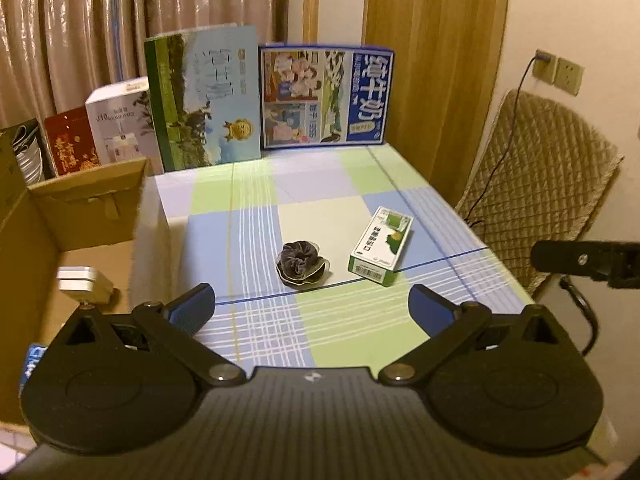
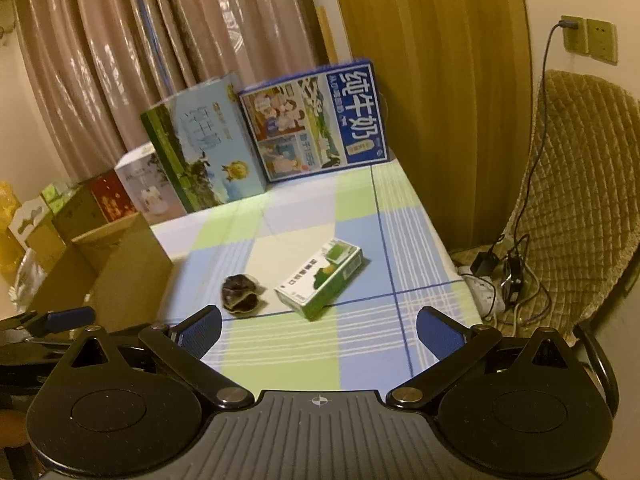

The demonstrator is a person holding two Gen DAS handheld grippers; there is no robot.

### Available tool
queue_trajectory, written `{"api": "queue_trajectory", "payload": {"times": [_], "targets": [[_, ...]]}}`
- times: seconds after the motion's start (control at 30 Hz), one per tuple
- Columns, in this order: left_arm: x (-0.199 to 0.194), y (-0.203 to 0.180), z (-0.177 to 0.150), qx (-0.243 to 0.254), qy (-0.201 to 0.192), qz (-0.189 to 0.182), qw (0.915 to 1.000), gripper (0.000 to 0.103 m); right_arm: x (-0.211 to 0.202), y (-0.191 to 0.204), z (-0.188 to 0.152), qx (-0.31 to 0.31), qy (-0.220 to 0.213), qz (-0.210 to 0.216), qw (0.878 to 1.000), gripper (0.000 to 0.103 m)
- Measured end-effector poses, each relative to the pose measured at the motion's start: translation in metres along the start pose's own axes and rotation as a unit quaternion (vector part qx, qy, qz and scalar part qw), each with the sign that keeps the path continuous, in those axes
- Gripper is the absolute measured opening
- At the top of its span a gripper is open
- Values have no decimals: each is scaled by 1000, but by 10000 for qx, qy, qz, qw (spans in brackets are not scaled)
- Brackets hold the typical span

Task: Organize objects
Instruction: 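Grasp the green-and-white medicine box with the right tool while the left tool grasps the brown scrunchie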

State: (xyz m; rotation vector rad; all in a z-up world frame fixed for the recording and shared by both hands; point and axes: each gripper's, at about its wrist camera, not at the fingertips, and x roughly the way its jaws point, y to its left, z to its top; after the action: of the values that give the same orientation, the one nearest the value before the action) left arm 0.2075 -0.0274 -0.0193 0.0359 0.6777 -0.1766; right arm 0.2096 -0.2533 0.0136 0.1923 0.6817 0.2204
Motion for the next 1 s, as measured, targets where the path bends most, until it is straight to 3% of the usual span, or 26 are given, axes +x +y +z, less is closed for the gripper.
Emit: {"api": "queue_trajectory", "payload": {"times": [0.2,0.43,0.7,1.0], "targets": [[55,-5,-4,78,242,178,9995,91,47,-11,4,-156,211,0,9997,95],[101,-7,-6,243,319,378,9985,90,110,-19,9,-48,497,166,9986,92],[126,-4,-18,452,346,480,9972,90,181,-18,24,194,767,258,9965,92],[146,1,-21,338,367,598,9970,90,234,-7,27,-59,1035,-72,9946,92]]}}
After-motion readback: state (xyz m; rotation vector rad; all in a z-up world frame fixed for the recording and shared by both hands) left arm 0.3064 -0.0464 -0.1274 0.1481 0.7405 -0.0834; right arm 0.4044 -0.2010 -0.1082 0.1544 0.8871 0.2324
